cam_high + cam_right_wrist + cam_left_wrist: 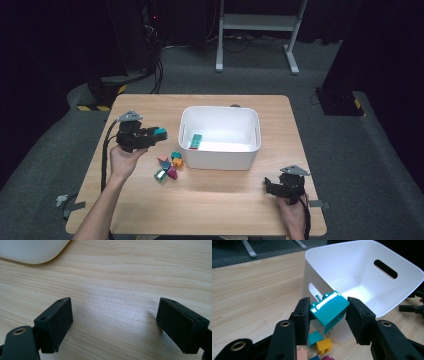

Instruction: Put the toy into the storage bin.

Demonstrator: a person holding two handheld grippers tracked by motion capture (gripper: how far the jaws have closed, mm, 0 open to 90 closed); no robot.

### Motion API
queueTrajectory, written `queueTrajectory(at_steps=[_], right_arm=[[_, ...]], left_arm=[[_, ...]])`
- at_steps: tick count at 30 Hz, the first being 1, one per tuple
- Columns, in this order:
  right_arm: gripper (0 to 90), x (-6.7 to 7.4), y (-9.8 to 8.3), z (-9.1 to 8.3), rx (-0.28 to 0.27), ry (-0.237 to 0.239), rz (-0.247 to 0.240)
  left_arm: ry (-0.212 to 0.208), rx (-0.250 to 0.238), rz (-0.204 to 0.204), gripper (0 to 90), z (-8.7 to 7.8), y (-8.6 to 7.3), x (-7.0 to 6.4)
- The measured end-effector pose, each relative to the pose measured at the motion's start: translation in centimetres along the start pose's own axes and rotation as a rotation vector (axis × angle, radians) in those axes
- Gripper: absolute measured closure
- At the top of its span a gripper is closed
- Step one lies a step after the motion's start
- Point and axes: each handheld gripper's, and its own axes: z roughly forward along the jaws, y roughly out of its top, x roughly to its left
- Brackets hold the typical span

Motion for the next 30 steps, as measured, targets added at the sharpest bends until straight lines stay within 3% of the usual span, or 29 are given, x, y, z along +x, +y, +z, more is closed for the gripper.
queueTrajectory(at_steps=[8, 30], right_arm=[[13.4, 0.0, 0.0, 0.0, 0.000, 0.000, 0.000], [13.5, 0.0, 0.0, 0.0, -0.001, 0.000, 0.000]], left_arm=[[-0.029, -0.028, -0.015, 55.1, 0.3, 1.1, -0.4], [-0.066, -0.033, 0.019, 55.0, 2.8, 3.3, -2.0]])
